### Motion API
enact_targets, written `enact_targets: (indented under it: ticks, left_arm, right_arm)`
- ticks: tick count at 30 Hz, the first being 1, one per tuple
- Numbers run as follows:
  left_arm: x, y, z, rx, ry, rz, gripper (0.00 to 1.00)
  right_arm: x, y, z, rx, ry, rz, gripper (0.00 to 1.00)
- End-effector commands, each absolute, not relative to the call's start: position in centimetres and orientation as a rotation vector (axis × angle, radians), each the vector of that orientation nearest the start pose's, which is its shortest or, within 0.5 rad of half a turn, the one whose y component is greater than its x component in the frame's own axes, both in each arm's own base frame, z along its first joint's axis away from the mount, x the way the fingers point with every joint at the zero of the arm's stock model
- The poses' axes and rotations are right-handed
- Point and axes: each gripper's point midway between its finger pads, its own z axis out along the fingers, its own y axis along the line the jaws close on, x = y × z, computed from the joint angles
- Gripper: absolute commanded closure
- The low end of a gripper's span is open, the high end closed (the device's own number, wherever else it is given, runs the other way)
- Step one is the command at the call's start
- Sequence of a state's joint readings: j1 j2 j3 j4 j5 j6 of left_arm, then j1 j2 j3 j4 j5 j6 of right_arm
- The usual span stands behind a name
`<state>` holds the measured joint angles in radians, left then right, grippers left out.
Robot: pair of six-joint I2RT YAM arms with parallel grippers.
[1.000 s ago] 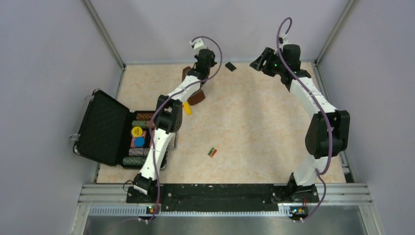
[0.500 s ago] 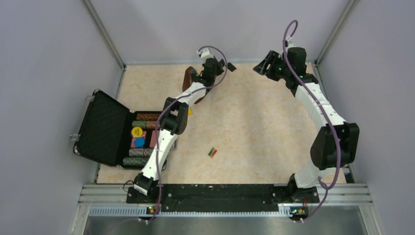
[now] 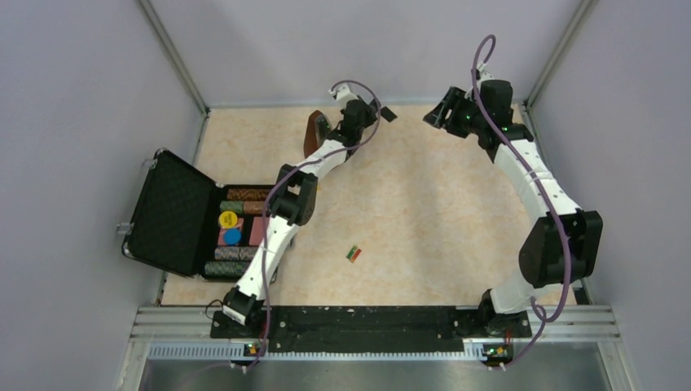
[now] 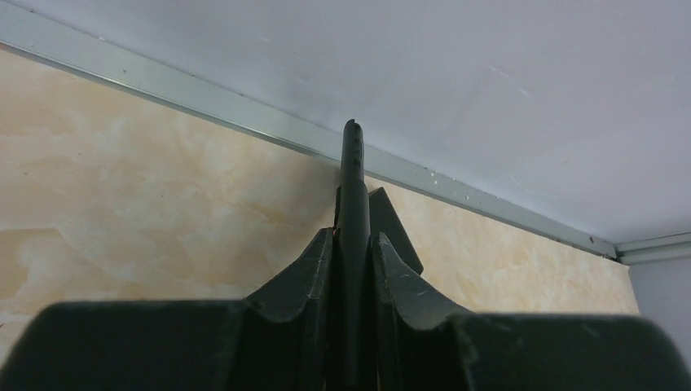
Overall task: Load the batteries into the remote control
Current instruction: Move the battery cover to the center of the board.
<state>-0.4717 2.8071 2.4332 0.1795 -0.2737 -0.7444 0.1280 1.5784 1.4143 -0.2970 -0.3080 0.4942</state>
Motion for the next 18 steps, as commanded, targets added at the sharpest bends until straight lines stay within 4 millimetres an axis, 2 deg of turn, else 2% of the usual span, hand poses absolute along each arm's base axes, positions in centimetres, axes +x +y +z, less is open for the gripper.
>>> enact_targets:
  ticks: [1, 5, 8, 12, 18]
  left_arm:
    - [69.0, -33.2, 11.5, -0.474, 1.684, -0.703, 1.0]
    - [68.7, -33.6, 11.2, -0.473, 1.708, -0.724, 1.0]
    - [67.8, -35.1, 11.5, -0.391, 1.729, -0.76, 1.0]
    - [65.9, -37.1, 11.9, -0.262, 1.761, -0.846, 1.0]
    - [62.4, -38.9, 10.7, -0.119, 1.889, -0.944, 1.0]
  right_arm:
    - [44.8, 12.7, 29.4, 0.129, 1.995, 0.682, 0.43]
    - [44.7, 12.6, 29.5, 0.116, 1.998, 0.67, 0.43]
    - [44.5, 12.5, 29.3, 0.108, 2.003, 0.662, 0.43]
    - [44.4, 12.4, 29.1, 0.111, 2.008, 0.65, 0.43]
    - [44.2, 11.6, 28.0, 0.155, 2.037, 0.605, 0.43]
